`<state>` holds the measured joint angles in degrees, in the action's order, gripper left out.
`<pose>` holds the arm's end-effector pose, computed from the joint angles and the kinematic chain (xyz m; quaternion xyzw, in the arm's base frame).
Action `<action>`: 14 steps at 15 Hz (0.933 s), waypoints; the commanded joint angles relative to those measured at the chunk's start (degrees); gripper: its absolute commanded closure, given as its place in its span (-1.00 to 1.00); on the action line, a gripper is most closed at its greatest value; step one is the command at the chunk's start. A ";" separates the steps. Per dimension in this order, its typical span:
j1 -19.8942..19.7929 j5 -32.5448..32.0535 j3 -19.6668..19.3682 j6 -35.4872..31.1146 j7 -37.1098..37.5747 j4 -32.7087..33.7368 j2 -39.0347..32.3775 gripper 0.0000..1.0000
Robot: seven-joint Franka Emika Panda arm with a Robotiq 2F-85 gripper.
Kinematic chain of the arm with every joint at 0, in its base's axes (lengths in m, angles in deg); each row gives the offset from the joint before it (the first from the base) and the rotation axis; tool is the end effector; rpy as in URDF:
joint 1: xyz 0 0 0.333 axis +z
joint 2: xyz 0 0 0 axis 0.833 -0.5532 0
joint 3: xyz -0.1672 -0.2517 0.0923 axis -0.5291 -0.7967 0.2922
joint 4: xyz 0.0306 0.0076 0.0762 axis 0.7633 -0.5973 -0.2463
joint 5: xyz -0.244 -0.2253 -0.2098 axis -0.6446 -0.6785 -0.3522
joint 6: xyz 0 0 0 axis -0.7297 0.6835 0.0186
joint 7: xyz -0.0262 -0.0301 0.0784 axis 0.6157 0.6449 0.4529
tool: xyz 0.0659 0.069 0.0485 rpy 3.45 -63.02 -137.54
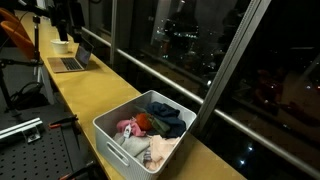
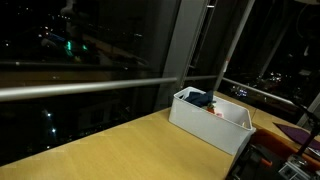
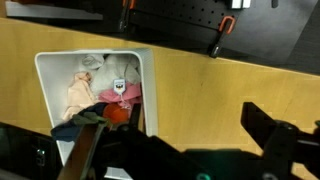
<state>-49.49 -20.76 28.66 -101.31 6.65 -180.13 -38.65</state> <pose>0.3498 0.1299 0.4969 0.9821 0.1437 0.0216 0.1202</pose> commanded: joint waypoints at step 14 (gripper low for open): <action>-8.95 -15.90 -9.92 -33.83 -3.37 6.45 -18.38 -1.00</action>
<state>-57.15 -35.60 20.80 -130.92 5.29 -176.07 -52.67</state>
